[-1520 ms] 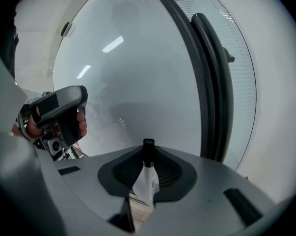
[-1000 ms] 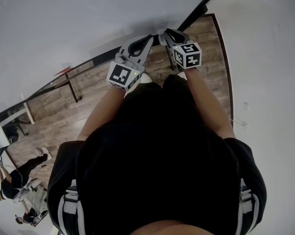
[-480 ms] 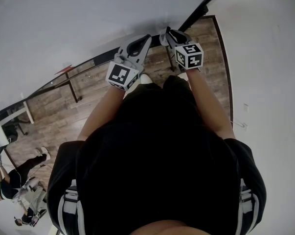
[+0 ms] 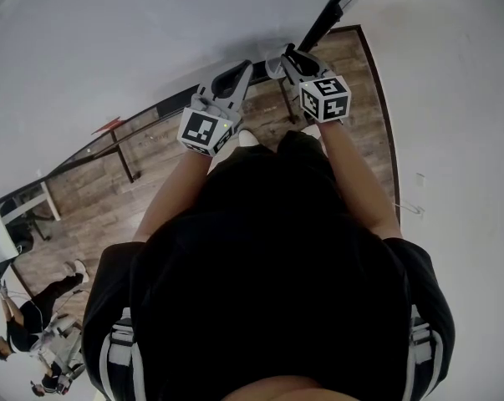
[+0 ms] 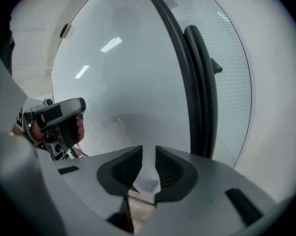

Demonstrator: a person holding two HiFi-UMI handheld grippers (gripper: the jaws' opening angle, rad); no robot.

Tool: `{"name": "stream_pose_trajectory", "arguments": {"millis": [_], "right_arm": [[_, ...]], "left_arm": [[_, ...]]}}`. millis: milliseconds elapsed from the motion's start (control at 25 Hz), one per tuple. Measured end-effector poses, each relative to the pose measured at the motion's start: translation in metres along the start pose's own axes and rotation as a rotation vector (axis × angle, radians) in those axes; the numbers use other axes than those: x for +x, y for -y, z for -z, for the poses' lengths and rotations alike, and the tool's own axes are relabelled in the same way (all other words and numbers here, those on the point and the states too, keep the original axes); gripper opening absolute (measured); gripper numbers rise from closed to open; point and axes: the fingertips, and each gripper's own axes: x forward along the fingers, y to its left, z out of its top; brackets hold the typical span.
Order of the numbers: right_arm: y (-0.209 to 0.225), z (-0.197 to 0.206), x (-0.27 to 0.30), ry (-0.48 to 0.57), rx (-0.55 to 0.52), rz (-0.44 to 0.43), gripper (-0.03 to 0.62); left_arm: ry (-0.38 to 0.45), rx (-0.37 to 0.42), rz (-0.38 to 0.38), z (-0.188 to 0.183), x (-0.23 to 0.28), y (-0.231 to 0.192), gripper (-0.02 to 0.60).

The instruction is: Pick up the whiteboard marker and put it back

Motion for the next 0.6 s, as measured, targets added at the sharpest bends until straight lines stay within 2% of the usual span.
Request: {"name": "stream_pose_trajectory", "arguments": {"millis": [280, 600], "right_arm": [[-0.016, -0.042, -0.029, 0.098, -0.009, -0.035, 0.080], [-0.041, -0.093, -0.066, 0.204, -0.081, -0.076, 0.078]], "left_arm": [[-0.004, 0.004, 0.021, -0.004, 0.004, 0.003, 0.003], [0.007, 0.030, 0.049, -0.020, 0.005, 0.010, 0.003]]}}
